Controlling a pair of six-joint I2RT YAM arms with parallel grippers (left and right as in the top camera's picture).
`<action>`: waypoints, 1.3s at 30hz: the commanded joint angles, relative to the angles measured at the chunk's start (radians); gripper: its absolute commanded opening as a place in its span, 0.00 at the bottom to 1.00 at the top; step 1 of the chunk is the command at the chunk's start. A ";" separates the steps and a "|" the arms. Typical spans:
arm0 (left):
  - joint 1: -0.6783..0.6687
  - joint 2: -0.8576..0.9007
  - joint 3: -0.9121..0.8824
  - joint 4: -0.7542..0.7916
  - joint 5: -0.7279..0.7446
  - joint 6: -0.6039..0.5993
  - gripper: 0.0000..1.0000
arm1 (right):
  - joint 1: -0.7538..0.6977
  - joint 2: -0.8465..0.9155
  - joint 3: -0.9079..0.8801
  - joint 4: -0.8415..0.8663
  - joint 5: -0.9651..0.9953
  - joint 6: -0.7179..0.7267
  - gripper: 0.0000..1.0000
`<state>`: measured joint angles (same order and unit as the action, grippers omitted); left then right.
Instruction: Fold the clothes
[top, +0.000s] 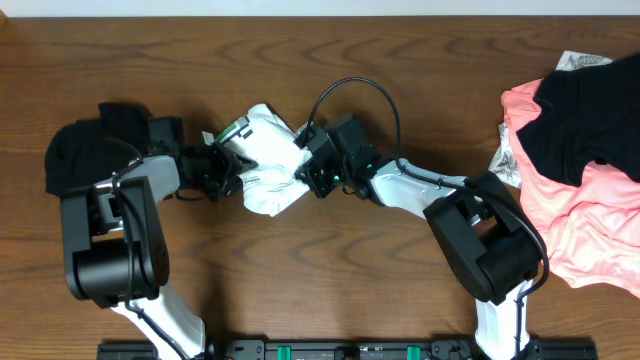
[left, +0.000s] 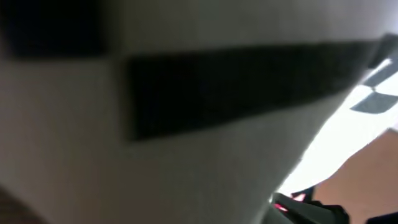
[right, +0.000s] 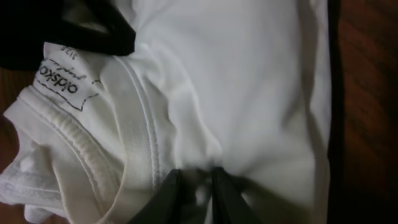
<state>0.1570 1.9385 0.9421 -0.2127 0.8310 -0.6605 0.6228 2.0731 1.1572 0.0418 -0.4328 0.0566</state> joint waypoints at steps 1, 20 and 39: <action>-0.019 0.108 -0.076 -0.035 -0.241 0.009 0.06 | 0.006 0.061 -0.027 -0.034 0.014 0.010 0.17; -0.016 -0.181 -0.012 -0.269 -0.537 0.183 0.06 | -0.087 -0.308 -0.026 -0.123 0.089 0.001 0.17; 0.044 -0.370 0.296 -0.462 -0.776 0.399 0.06 | -0.093 -0.629 -0.026 -0.426 0.306 -0.117 0.17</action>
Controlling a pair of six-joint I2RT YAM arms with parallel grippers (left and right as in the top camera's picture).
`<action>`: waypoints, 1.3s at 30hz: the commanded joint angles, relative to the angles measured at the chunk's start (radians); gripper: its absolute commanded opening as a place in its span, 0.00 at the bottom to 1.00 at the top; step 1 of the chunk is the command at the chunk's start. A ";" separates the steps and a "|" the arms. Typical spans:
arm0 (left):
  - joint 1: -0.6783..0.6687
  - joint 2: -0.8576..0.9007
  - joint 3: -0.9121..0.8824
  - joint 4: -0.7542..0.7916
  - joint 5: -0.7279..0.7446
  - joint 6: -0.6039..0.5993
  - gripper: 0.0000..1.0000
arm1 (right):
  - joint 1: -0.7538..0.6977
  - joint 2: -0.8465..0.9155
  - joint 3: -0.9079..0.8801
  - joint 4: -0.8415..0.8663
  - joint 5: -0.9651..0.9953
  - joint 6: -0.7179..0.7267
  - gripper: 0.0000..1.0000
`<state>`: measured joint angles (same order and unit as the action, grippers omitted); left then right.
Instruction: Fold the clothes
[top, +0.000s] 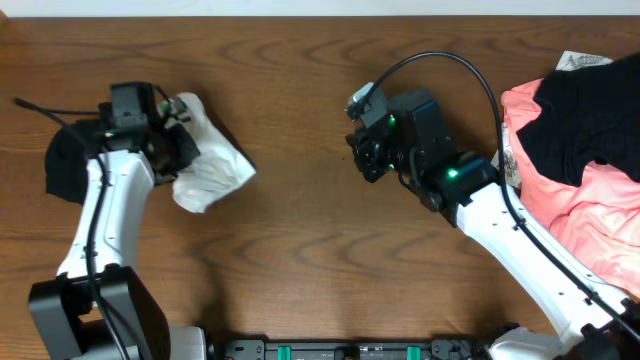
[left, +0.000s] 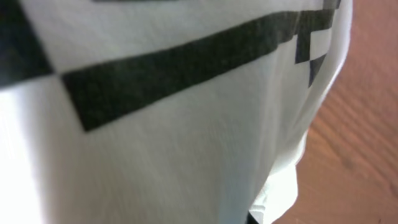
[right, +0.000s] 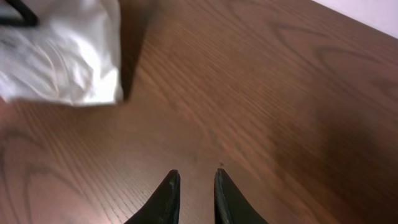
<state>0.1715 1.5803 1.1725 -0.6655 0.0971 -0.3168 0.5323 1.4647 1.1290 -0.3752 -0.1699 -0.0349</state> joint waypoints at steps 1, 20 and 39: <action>0.040 -0.011 0.083 -0.014 -0.042 0.068 0.06 | -0.003 -0.021 0.002 -0.011 0.043 -0.027 0.17; 0.257 0.039 0.189 0.097 -0.034 0.183 0.06 | -0.003 -0.021 0.002 -0.019 0.043 -0.027 0.17; 0.428 0.148 0.189 0.186 -0.035 0.182 0.06 | -0.003 -0.021 0.002 -0.056 0.043 -0.026 0.17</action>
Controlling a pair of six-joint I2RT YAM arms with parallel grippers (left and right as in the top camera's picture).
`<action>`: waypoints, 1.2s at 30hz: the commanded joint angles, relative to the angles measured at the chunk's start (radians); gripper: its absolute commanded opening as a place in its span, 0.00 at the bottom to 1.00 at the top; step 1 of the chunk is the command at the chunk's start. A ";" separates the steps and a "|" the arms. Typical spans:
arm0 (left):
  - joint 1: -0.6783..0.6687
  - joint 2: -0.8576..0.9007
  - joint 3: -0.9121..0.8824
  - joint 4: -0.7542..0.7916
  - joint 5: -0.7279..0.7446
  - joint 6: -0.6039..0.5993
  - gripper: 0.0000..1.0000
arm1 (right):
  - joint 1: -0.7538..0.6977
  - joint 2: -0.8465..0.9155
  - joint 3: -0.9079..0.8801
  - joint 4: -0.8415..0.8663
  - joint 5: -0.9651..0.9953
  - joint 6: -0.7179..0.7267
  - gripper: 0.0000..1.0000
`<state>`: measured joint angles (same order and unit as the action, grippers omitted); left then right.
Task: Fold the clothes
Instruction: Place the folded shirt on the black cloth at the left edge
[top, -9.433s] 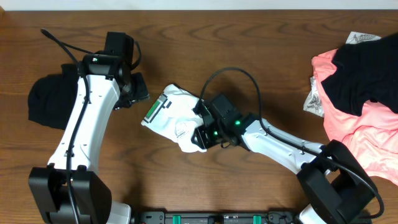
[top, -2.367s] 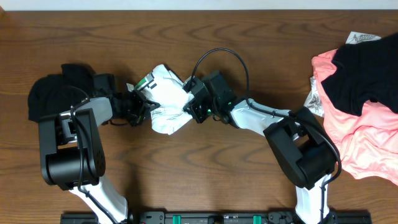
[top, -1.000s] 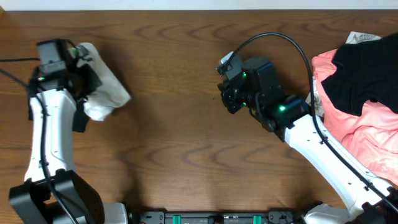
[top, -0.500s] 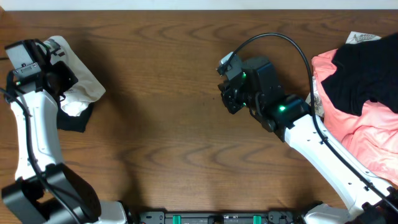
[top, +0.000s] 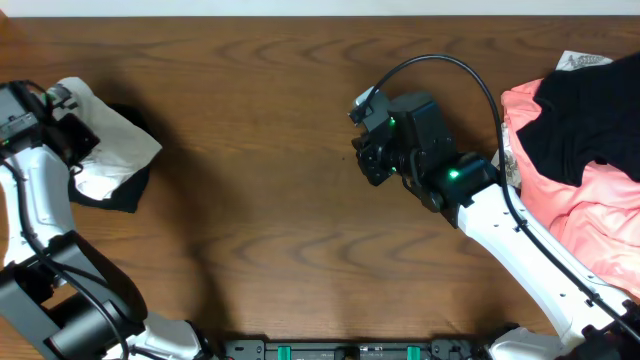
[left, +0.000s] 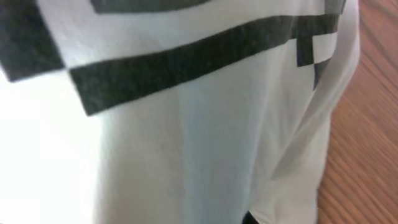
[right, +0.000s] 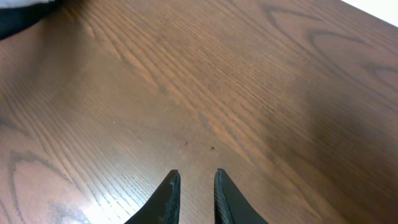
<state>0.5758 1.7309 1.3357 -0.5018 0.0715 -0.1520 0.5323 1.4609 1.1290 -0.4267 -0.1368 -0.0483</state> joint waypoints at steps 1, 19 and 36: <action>0.029 -0.002 0.026 0.027 -0.009 0.018 0.06 | -0.003 -0.017 0.002 -0.006 0.010 -0.013 0.17; 0.037 0.125 0.025 0.040 -0.030 0.018 0.10 | -0.003 -0.017 0.002 -0.012 0.010 -0.013 0.18; 0.140 0.124 0.025 -0.066 -0.187 -0.133 0.98 | -0.003 -0.017 0.002 -0.023 0.035 -0.013 0.19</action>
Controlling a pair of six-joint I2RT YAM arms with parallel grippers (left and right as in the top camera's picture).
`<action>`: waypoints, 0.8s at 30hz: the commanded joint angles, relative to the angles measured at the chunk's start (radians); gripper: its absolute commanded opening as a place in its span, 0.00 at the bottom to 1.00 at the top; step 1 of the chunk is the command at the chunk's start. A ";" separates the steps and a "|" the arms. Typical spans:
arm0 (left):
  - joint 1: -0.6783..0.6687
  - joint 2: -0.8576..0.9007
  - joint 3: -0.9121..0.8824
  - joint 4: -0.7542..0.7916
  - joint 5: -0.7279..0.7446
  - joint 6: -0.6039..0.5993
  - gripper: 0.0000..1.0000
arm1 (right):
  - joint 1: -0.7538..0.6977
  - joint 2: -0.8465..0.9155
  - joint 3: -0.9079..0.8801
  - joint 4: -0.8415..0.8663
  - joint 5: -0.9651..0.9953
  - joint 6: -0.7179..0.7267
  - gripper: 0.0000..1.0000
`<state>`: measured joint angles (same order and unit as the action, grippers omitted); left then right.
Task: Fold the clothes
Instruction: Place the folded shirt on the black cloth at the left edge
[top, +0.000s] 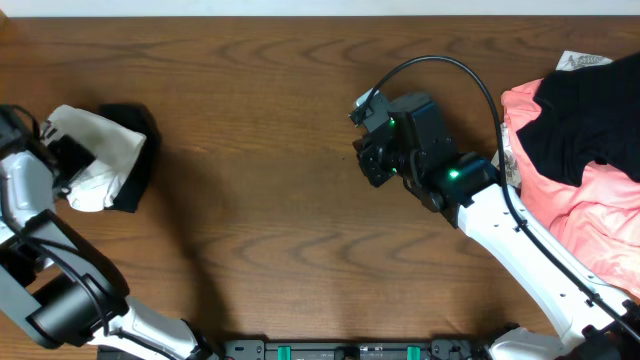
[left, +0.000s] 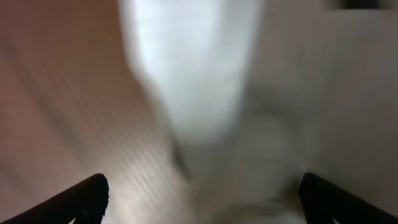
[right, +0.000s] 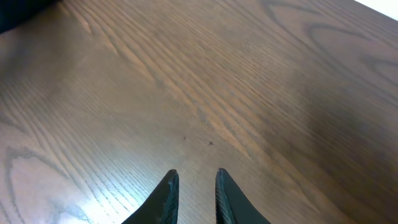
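Note:
A folded white shirt lies on a folded black garment at the table's far left. My left gripper is at the shirt's left edge, open. In the left wrist view its fingertips stand wide apart, with blurred white cloth close in front of them and nothing pinched. My right gripper hovers over bare wood near the middle. Its fingers are almost together, with nothing between them.
A heap of unfolded clothes lies at the right edge: a pink garment, a black one on top of it, and a patterned white piece beneath. The brown wooden table stretches between the two piles.
My left gripper was shut on the white shirt over the black garment. Now it is open and the shirt rests on that garment. The right arm has not moved.
At first both grippers held the folded white shirt near mid-table. Then the right gripper was off it, over bare wood, while the left held the shirt further left. Later the shirt hung over the black garment at the far left. Now it lies there, let go.

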<state>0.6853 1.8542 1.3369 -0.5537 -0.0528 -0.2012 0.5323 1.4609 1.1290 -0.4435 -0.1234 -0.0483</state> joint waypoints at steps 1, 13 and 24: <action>0.039 -0.001 0.024 -0.018 -0.039 -0.089 0.98 | -0.003 -0.015 0.002 -0.006 0.022 -0.013 0.19; 0.031 -0.105 0.087 0.025 0.243 0.014 0.98 | -0.003 -0.003 0.002 -0.010 0.022 -0.013 0.19; -0.053 -0.109 0.086 -0.006 0.426 0.005 0.98 | -0.003 -0.002 0.002 -0.032 0.022 -0.013 0.22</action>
<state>0.6674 1.7447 1.4124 -0.5575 0.3248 -0.2054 0.5323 1.4612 1.1290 -0.4694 -0.1074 -0.0483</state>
